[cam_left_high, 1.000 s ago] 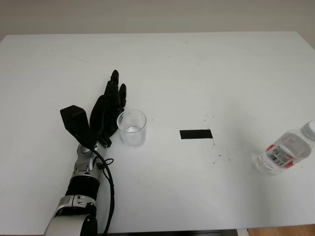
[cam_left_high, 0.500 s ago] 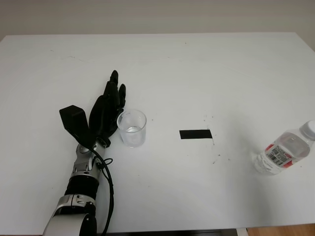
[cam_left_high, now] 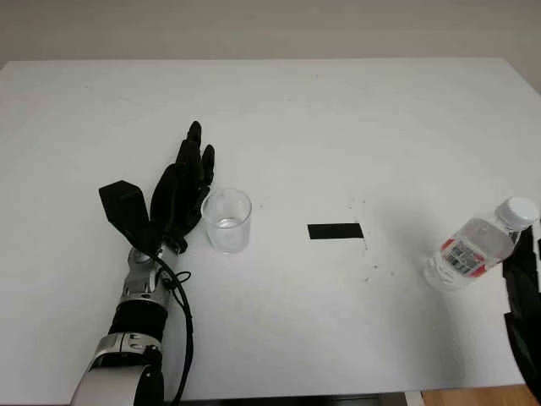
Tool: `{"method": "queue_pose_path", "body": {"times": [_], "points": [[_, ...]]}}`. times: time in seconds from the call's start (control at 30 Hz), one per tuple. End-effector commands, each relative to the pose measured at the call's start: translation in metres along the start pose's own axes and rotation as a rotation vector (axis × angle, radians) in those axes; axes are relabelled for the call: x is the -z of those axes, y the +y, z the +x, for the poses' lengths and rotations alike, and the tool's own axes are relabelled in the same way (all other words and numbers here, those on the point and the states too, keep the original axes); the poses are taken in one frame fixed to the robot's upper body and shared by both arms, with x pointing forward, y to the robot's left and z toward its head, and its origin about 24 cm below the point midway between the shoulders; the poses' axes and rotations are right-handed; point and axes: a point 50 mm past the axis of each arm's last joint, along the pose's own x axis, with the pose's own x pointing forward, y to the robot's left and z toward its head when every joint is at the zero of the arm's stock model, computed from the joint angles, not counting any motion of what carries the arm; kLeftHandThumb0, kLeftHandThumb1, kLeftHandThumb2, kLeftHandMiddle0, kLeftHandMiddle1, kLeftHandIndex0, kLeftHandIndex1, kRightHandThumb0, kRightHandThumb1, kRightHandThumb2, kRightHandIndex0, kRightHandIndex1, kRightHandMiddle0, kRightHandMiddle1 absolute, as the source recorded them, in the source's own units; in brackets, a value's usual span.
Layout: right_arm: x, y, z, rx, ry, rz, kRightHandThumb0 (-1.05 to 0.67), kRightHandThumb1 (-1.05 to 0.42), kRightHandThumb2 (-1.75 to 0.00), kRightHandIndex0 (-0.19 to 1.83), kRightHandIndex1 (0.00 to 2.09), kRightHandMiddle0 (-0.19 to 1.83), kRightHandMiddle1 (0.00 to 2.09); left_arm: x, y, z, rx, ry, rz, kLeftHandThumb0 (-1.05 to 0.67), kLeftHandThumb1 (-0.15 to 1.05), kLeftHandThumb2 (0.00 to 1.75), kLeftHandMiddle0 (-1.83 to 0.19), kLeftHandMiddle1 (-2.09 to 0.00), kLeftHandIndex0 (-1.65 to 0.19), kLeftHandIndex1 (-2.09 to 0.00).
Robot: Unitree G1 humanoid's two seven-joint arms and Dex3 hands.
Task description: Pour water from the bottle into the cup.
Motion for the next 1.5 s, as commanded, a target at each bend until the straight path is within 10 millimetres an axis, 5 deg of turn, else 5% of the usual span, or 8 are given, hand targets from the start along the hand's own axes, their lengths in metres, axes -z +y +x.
{"method": "queue_pose_path", "body": {"times": [0.0,0.73,1.27,1.37,1.4,1.47], "points": [[0.001,0.002,0.005,-0.026,0.002,-0.02,-0.99,-1.05,-0.1,-0.19,0.0,-0.19,0.0,0.004,0.003,-0.004,-0.016,0.011,-0.007,-0.87,1.05,0.72,0.18,-0.06,0.19,-0.01],[0.01,-0.01,0.039,-0.079,-0.009,-0.112,-0.93,-1.04,-0.06,-0.19,0.0,-0.19,0.0,0.005,0.005,-0.008,-0.017,0.014,-0.003,-0.86,1.05,0.72,0.18,-0.05,0.19,0.0],[0.016,0.006,0.082,-0.092,-0.021,-0.061,-0.89,-0.96,-0.04,-0.15,0.03,-0.18,0.01,0.004,0.005,-0.006,-0.02,0.019,0.005,-0.87,1.05,0.71,0.17,-0.06,0.19,-0.01],[0.018,0.011,0.088,-0.069,-0.03,-0.051,-0.85,-0.93,-0.03,0.1,0.15,-0.04,0.09,0.005,0.005,-0.007,-0.023,0.017,0.004,-0.87,1.05,0.71,0.17,-0.05,0.19,-0.01],[0.019,0.013,0.09,-0.057,-0.026,-0.048,-0.83,-0.9,-0.04,0.21,0.34,0.11,0.2,0.005,0.005,-0.007,-0.024,0.015,0.002,-0.87,1.05,0.71,0.17,-0.05,0.19,-0.01],[0.019,0.016,0.094,-0.055,-0.02,-0.038,-0.8,-0.88,-0.05,-0.02,1.14,0.09,0.72,0.004,0.006,-0.008,-0.023,0.015,0.001,-0.86,1.05,0.71,0.17,-0.05,0.19,0.0]]}}
